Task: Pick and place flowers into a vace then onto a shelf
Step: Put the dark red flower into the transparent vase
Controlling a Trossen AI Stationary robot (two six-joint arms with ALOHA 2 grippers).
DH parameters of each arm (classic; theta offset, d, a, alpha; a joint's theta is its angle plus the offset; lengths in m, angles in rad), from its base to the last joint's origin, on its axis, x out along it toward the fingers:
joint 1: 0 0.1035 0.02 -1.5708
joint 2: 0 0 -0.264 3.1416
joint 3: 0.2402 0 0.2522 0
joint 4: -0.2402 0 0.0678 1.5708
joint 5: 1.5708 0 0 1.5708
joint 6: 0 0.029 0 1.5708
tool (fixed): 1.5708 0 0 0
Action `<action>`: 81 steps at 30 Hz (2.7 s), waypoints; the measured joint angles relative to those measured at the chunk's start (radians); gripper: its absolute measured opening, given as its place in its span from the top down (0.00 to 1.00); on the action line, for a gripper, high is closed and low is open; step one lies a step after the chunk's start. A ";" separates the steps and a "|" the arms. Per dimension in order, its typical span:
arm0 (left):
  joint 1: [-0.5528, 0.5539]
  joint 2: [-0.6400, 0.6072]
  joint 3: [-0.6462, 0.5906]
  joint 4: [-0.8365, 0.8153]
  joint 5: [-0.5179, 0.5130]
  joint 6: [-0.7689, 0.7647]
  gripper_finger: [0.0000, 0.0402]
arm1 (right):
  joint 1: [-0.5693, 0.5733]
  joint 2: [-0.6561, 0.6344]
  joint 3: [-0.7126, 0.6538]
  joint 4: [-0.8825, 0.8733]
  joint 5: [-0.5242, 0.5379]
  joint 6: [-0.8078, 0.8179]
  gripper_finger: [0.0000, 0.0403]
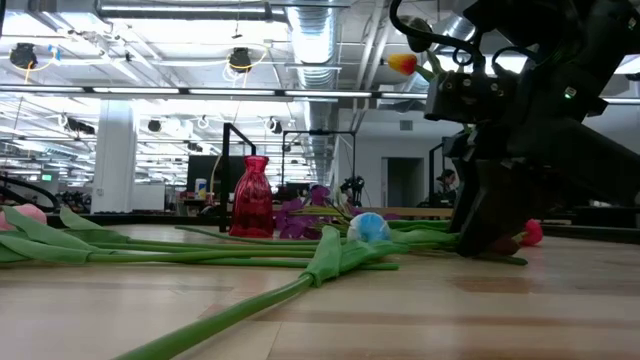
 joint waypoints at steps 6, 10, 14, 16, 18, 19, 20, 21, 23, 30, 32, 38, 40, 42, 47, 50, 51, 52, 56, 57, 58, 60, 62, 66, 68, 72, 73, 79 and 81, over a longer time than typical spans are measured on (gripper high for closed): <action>0.000 0.000 0.000 0.000 0.000 0.000 0.43 | -0.001 -0.015 0.000 0.003 0.003 -0.008 0.70; 0.000 0.000 0.000 0.000 0.000 0.000 0.43 | -0.001 -0.052 0.000 0.003 0.005 -0.008 0.70; 0.000 0.000 0.000 0.000 0.000 0.000 0.43 | -0.001 -0.070 0.000 0.003 0.006 -0.010 0.70; 0.000 0.000 0.000 0.000 0.000 0.000 0.43 | -0.001 -0.070 0.000 0.000 0.006 -0.010 0.70; 0.000 0.000 0.000 0.000 0.000 0.000 0.43 | -0.001 -0.070 0.000 -0.005 0.006 -0.010 0.71; 0.000 0.000 0.000 0.000 0.000 0.000 0.43 | -0.002 -0.069 0.000 -0.009 0.006 -0.009 0.71; 0.000 0.000 0.000 0.000 0.000 0.000 0.43 | -0.002 -0.069 0.000 -0.012 0.006 -0.009 0.72; 0.000 0.000 0.000 0.000 0.000 0.000 0.43 | -0.002 -0.069 0.000 -0.012 0.006 -0.009 0.73; 0.000 0.000 0.000 0.000 0.000 0.000 0.43 | -0.002 -0.069 0.000 -0.012 0.006 -0.009 0.74; 0.000 0.000 0.000 0.000 0.000 0.000 0.43 | -0.002 -0.069 0.000 -0.011 0.006 -0.008 0.82; 0.000 0.000 0.000 0.000 0.000 0.000 0.43 | -0.001 -0.069 0.002 -0.016 0.009 -0.008 0.83; 0.000 0.000 0.000 0.000 0.000 0.000 0.43 | -0.001 -0.069 0.063 -0.086 0.077 -0.010 0.88; 0.000 0.000 0.000 0.000 0.000 0.000 0.43 | -0.001 -0.069 0.091 -0.123 0.106 -0.009 0.90; 0.000 0.000 0.000 0.000 0.000 0.000 0.43 | -0.001 -0.069 0.119 -0.158 0.130 -0.009 0.92; 0.000 0.000 0.000 0.000 0.000 0.000 0.43 | 0.002 -0.069 0.180 -0.228 0.161 -0.011 0.93; 0.000 0.000 0.000 -0.003 0.000 0.000 0.43 | 0.009 -0.070 0.216 -0.265 0.167 -0.024 0.93; 0.000 0.000 0.000 -0.005 0.001 0.000 0.43 | 0.013 -0.070 0.226 -0.275 0.172 -0.026 0.92; 0.000 0.000 0.000 -0.008 0.001 -0.001 0.43 | 0.016 -0.070 0.236 -0.286 0.181 -0.026 0.92; 0.000 0.000 0.000 -0.019 0.001 -0.010 0.43 | 0.029 -0.070 0.288 -0.363 0.223 -0.027 0.94; 0.000 0.000 0.000 -0.021 0.001 -0.011 0.43 | 0.033 -0.070 0.300 -0.383 0.235 -0.027 0.94; 0.000 0.000 0.000 -0.025 0.001 -0.011 0.43 | 0.037 -0.070 0.313 -0.402 0.249 -0.027 0.94; 0.000 0.000 0.000 -0.027 0.001 -0.011 0.43 | 0.045 -0.070 0.343 -0.436 0.276 -0.027 0.93; 0.000 0.002 0.000 -0.028 0.001 -0.021 0.43 | 0.053 -0.070 0.375 -0.472 0.303 -0.027 0.93; 0.001 0.045 0.000 -0.022 0.007 -0.037 0.43 | 0.064 -0.070 0.437 -0.520 0.319 -0.053 0.93; 0.006 0.084 0.000 -0.001 0.019 -0.039 0.43 | 0.068 -0.070 0.461 -0.522 0.318 -0.082 0.94; 0.020 0.176 0.000 0.035 0.054 -0.035 0.43 | 0.074 -0.070 0.512 -0.521 0.317 -0.128 0.94; 0.024 0.198 0.000 0.041 0.055 -0.032 0.43 | 0.074 -0.070 0.520 -0.522 0.317 -0.133 0.93; 0.061 0.295 0.000 0.081 0.054 -0.029 0.43 | 0.092 -0.070 0.554 -0.521 0.304 -0.165 0.94; 0.077 0.314 0.000 0.088 0.054 -0.029 0.43 | 0.098 -0.070 0.555 -0.521 0.292 -0.166 0.94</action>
